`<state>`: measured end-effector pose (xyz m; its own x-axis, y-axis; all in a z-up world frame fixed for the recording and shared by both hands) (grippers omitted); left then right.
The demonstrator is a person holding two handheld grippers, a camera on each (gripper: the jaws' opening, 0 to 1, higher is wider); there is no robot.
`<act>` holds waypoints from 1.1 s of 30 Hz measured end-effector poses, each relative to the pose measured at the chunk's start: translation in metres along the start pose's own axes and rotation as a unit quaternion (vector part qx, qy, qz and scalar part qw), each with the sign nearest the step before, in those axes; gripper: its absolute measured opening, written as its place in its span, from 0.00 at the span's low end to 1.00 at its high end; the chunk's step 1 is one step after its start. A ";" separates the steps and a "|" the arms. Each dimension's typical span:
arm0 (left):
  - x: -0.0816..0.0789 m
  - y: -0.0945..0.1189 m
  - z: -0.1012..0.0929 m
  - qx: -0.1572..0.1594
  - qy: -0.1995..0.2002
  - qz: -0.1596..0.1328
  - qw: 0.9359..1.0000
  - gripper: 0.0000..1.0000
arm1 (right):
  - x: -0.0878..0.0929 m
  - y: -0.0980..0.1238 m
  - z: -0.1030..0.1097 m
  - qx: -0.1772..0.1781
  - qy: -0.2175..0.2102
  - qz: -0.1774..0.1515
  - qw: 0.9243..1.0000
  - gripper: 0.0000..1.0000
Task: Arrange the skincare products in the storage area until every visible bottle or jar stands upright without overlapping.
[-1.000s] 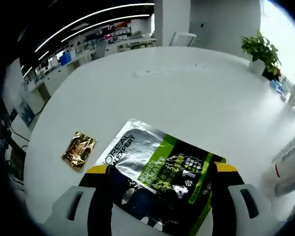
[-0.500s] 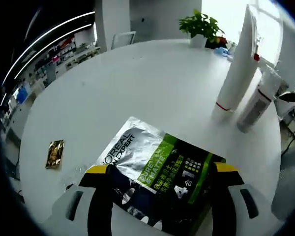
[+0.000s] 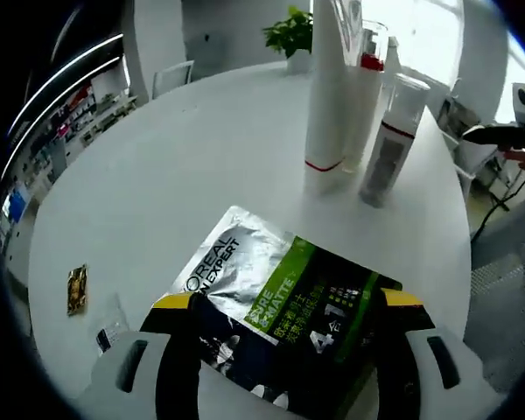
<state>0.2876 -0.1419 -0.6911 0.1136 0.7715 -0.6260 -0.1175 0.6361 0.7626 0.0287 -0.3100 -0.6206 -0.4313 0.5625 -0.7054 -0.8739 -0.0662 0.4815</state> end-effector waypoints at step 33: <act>-0.026 -0.019 -0.012 0.011 -0.014 -0.002 1.000 0.81 | -0.010 0.010 -0.002 -0.007 0.013 -0.010 1.000 0.97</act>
<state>0.2750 -0.1739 -0.6915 0.1416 0.7676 -0.6251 -0.0955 0.6391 0.7632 0.0240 -0.3181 -0.6094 -0.4196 0.5416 -0.7284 -0.8855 -0.0678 0.4597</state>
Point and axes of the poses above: the point that each gripper's makers call its tool centre point, and the gripper's own axes: y roughly backward along the fingers, z roughly to its left, x roughly out of its underside, the point moved 7 cm from there along y, roughly backward along the fingers, and after that the axes turned 15 degrees about -y, right-handed, at the moved point
